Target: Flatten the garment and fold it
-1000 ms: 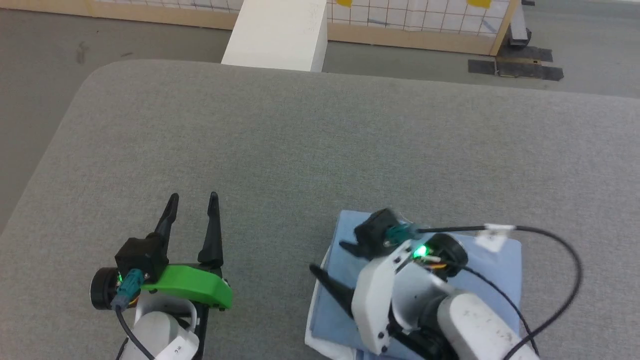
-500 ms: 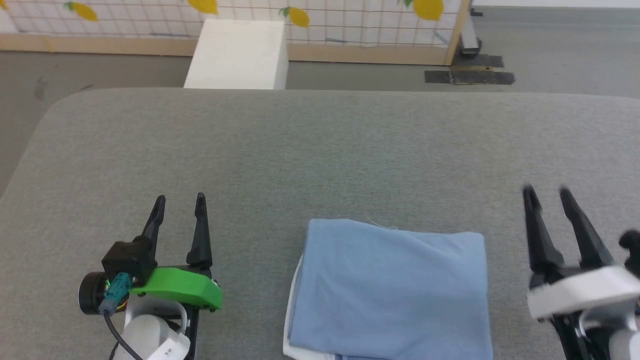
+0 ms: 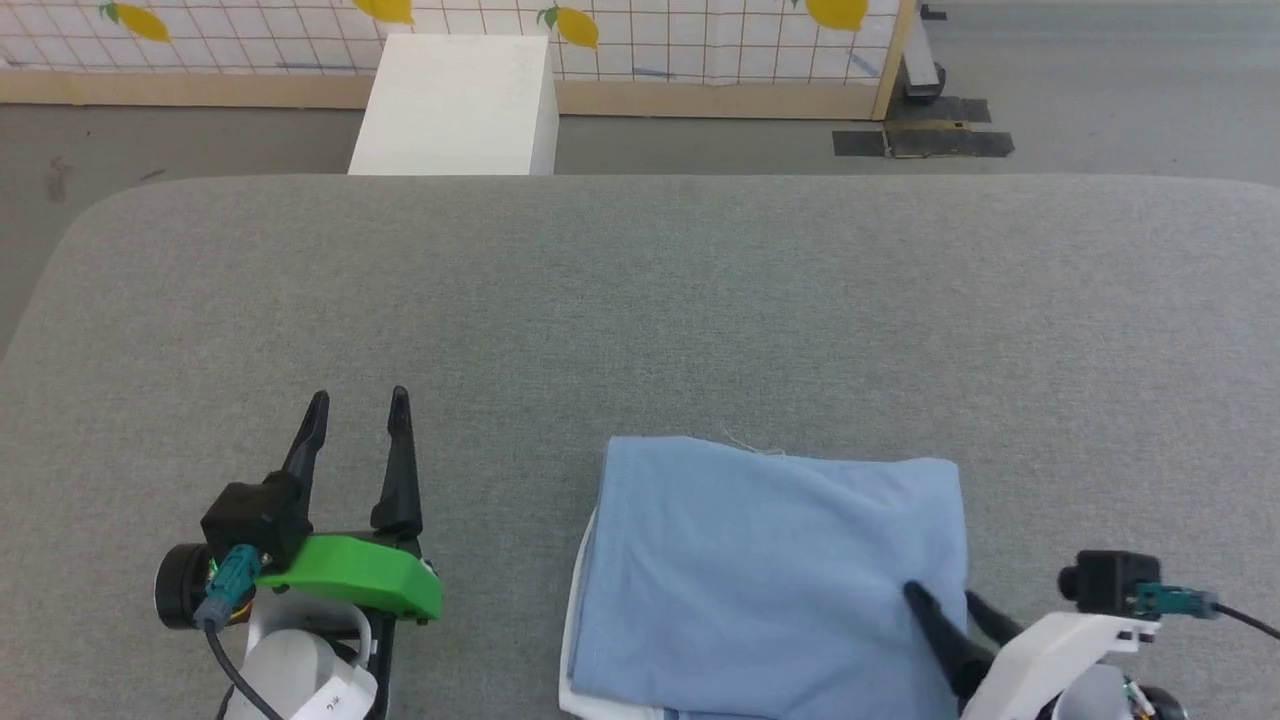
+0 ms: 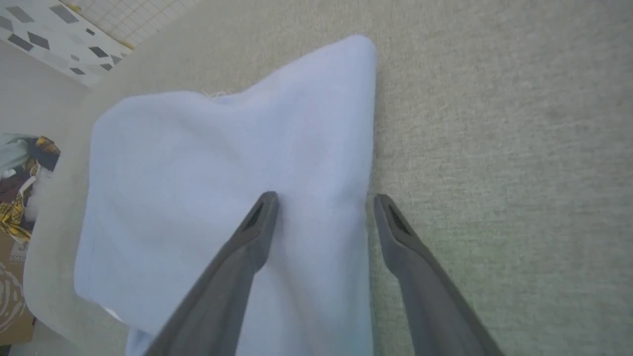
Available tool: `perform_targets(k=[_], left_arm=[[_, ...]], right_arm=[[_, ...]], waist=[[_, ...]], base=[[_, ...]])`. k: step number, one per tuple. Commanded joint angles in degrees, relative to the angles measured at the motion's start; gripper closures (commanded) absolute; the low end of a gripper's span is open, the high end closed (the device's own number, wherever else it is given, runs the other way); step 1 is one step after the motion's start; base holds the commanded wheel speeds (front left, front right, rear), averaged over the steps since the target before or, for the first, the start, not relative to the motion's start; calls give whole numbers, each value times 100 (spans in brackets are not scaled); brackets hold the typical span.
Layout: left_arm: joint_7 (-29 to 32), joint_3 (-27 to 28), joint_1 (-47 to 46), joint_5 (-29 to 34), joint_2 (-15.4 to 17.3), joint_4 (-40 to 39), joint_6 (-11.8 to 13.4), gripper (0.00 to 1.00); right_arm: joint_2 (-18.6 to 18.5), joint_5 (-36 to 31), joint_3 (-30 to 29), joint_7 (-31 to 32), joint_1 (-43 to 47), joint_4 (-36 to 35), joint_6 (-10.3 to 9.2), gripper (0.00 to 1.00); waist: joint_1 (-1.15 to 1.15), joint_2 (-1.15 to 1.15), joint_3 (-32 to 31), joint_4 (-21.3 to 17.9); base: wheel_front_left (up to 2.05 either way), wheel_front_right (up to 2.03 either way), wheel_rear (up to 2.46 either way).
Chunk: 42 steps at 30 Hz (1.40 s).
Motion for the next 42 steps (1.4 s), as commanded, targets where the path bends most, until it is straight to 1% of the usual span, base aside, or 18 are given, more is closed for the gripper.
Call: perform_targets(k=[1,6,7,8,9,10,11,14,16,18,20,21,25,29,32,35,39,42], left_arm=[[-27,4,-65,23,5,17,-45,0],[-27,-10,-47,31,0,74,-80,0],[-27,0,-42,34,1,79,-85,0],[-27,8,-38,37,2,84,-89,0],[-27,17,-24,41,7,85,-94,0],[-27,24,-11,43,10,84,-98,0],[-27,32,4,47,11,81,-102,0],[-27,72,50,60,14,68,-108,0],[-27,108,84,70,23,41,-107,0],[-27,134,119,83,40,-3,-109,0],[-27,171,162,89,54,-47,-106,0],[-27,188,175,92,57,-62,-101,0],[-27,278,187,93,58,-192,-64,0],[-27,328,99,126,65,-402,-38,0],[-27,347,-30,178,115,-568,-38,0],[-27,319,-208,242,180,-704,-45,0],[-26,283,-437,343,352,-821,-56,0],[39,197,-592,471,478,-937,-55,0]], right_arm=[[-5,-27,34,114,-75,99,-8,0],[-5,-262,139,717,-274,479,-8,0],[-5,-297,144,816,-298,506,-8,8],[-5,-324,136,888,-314,524,-8,52],[-5,-383,122,969,-333,535,-8,67],[-5,-443,110,1016,-351,527,-8,87],[-5,-536,89,1051,-380,503,-8,100],[-5,-954,151,1240,-489,357,-8,100],[-5,-1544,268,1419,-660,150,-8,100],[-70,-2092,536,1626,-906,-73,-8,100],[-408,-2422,1015,1794,-1233,-231,-8,100],[-667,-2532,1301,1867,-1439,-270,-8,100],[-1572,-2612,2235,2036,-2286,-220,-8,100],[-2187,-2619,2702,1896,-3151,58,-8,100],[-2388,-2672,2689,1653,-3671,400,-8,100],[-2458,-2796,2416,1396,-4054,871,-8,100],[-2403,-3007,1851,1011,-4397,1482,-8,100],[-2260,-3212,1254,635,-4647,1913,-8,100]], waist=[[0,0,10,33],[0,0,-1,157],[0,0,-8,172],[0,0,-17,182],[0,0,-28,193],[0,0,-38,198],[0,0,-50,199],[0,0,-71,156],[0,0,-69,70],[0,0,-56,-62],[0,0,-26,-239],[0,0,-2,-343],[0,0,186,-819],[0,0,517,-1356],[0,0,818,-1769],[0,0,1116,-2145],[0,0,1529,-2558],[0,0,1814,-2744]], base=[[0,0,0],[0,0,0],[0,0,0],[0,0,0],[0,0,0],[0,0,0],[0,0,0],[0,0,0],[0,0,0],[0,0,0],[0,0,0],[0,0,0],[0,0,0],[0,0,0],[0,0,0],[0,0,0],[0,0,0],[0,0,0]])
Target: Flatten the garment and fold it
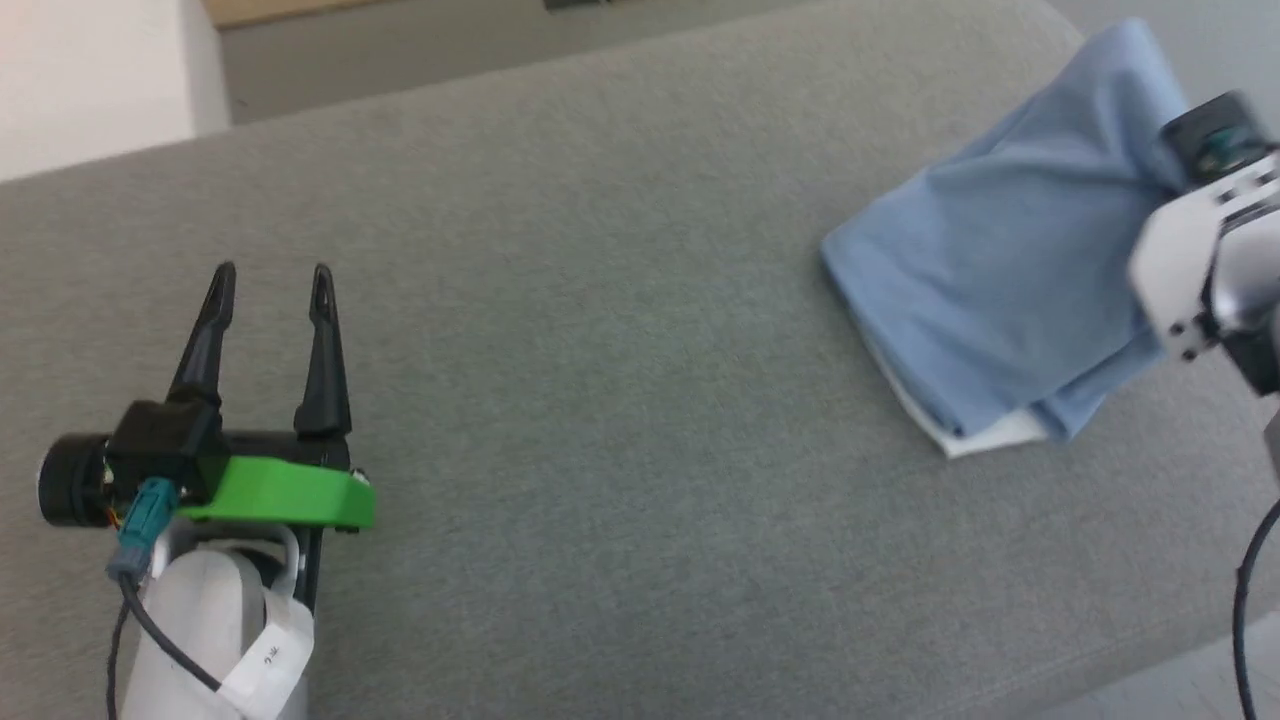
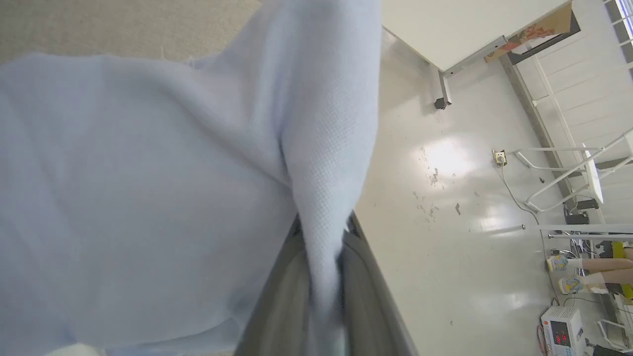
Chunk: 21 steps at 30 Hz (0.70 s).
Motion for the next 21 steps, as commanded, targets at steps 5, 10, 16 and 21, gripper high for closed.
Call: perform_targets(k=[5,10,16,21], left_arm=[[194,-79,-299,150,206,-256,11,0],[394,-160,-406,191,333,-404,-5,0],[414,-210,-239,124,277,-411,60,0],[212,-406,3,-75,-73,16,115,0]], right_arm=[[308,-568,-1157,-669,-418,634,-12,100],[567,-1092,-2080,-1104,-556,1140,-12,100],[872,-1688,-3093,-1871,-679,1536,-12,0],[788,-1650,-3305,-2473,-491,1732,-12,0]], waist=[[0,0,1161,-821],[0,0,1328,-696],[0,0,1015,-360],[0,0,51,175]], base=[[0,0,0],[0,0,0],[0,0,0],[0,0,0]])
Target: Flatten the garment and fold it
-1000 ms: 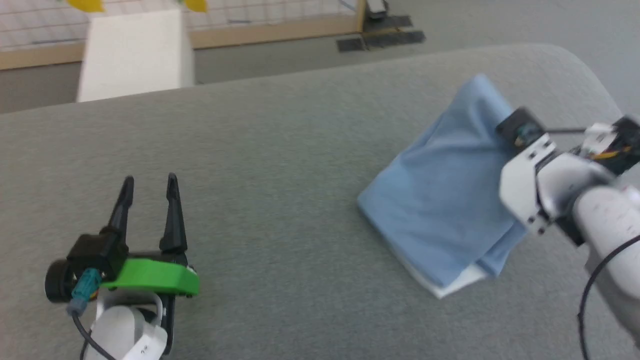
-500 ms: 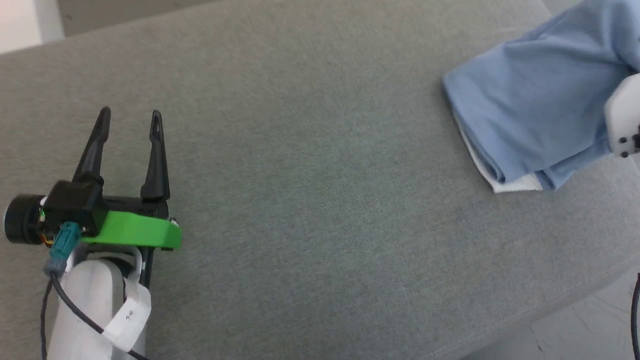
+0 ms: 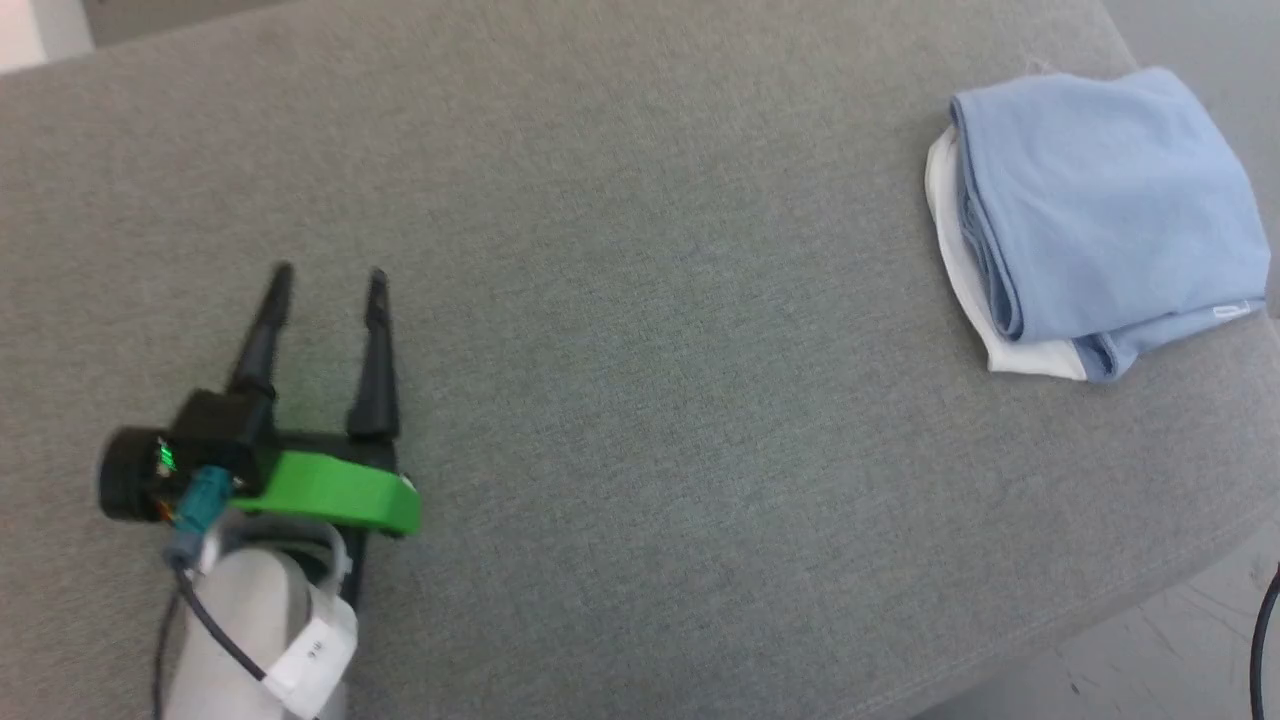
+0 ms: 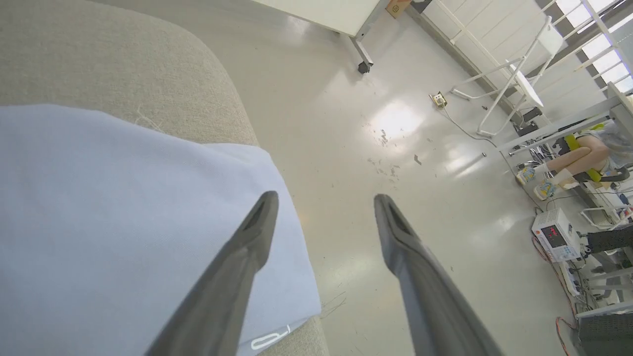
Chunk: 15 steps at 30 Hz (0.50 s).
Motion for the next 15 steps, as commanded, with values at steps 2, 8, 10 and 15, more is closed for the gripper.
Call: perform_targets(k=[2,8,10,15], left_arm=[[-95,-35,166,-136,-112,210,61,0],[-154,-158,469,-475,-277,728,67,0],[-167,-204,505,-564,-306,868,62,0],[-184,-324,566,-687,-339,1083,46,0]], right_arm=[[-23,295,32,-277,181,21,-12,0],[157,1309,170,-811,870,-347,-12,0],[246,1660,267,-930,1211,-651,-12,0],[573,2302,500,-1016,2179,-1721,-12,0]], waist=[[0,0,-1080,780],[0,0,-1854,1295],[0,0,-2010,1475],[0,0,-2253,1848]], base=[[0,0,0],[0,0,0],[0,0,0],[0,0,0]])
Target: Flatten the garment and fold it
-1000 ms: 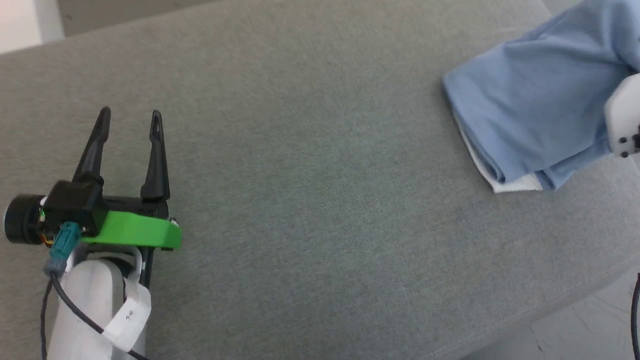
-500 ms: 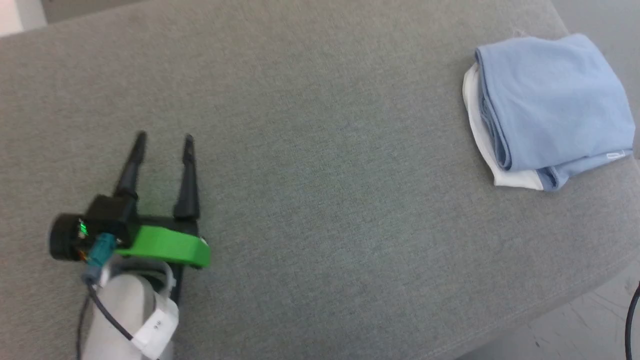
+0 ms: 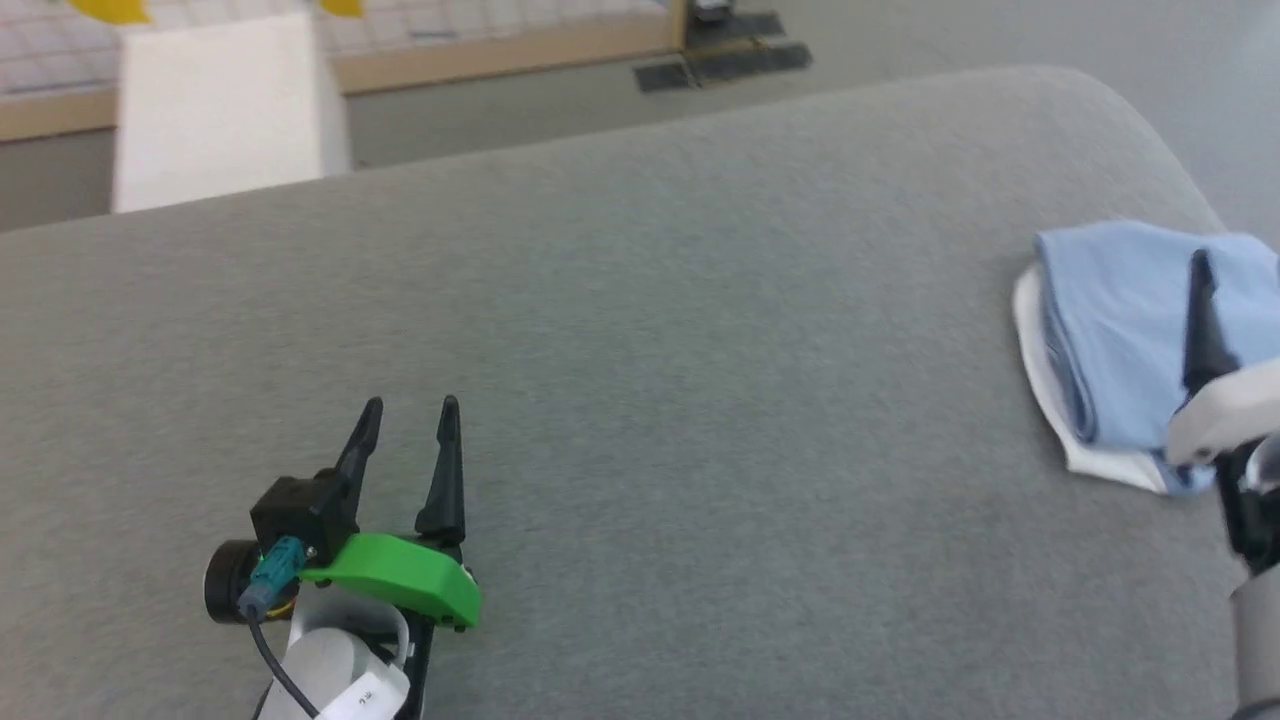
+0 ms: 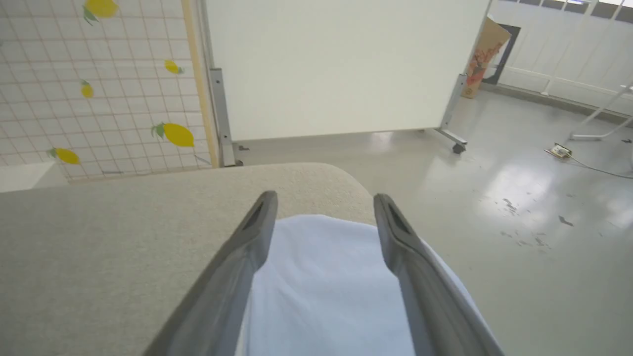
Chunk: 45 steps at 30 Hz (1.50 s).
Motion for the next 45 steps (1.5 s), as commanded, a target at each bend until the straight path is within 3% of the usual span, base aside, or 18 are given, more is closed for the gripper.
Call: perform_targets(k=[1,7,13,23,33,34,45], left_arm=[[-47,-23,65,-51,-8,48,4,0],[-89,-98,157,-130,-29,215,38,0],[-130,-119,291,-129,-34,331,88,0],[-167,-82,605,-181,-51,324,171,0],[-170,-60,663,-217,-67,293,192,0],[-142,-72,579,-168,-41,302,161,100],[-137,-82,574,-156,-39,311,159,100]], right_arm=[[129,116,77,-20,288,-291,-10,0],[561,340,452,127,1317,-1435,-10,0],[829,229,791,111,2048,-2112,-10,0],[988,59,1117,51,2758,-2569,-10,0],[995,279,1136,96,2917,-2588,-10,0],[985,251,1134,104,2863,-2576,0,100],[982,246,1126,105,2862,-2574,0,100]], waist=[[1,0,-817,903],[1,0,-988,1159],[1,0,-1110,1307],[1,0,-1217,1417],[1,0,-1205,1378],[1,0,-1206,1383],[1,0,-1203,1380]], base=[[0,0,0],[0,0,0],[0,0,0],[0,0,0],[0,0,0],[0,0,0],[0,0,0]])
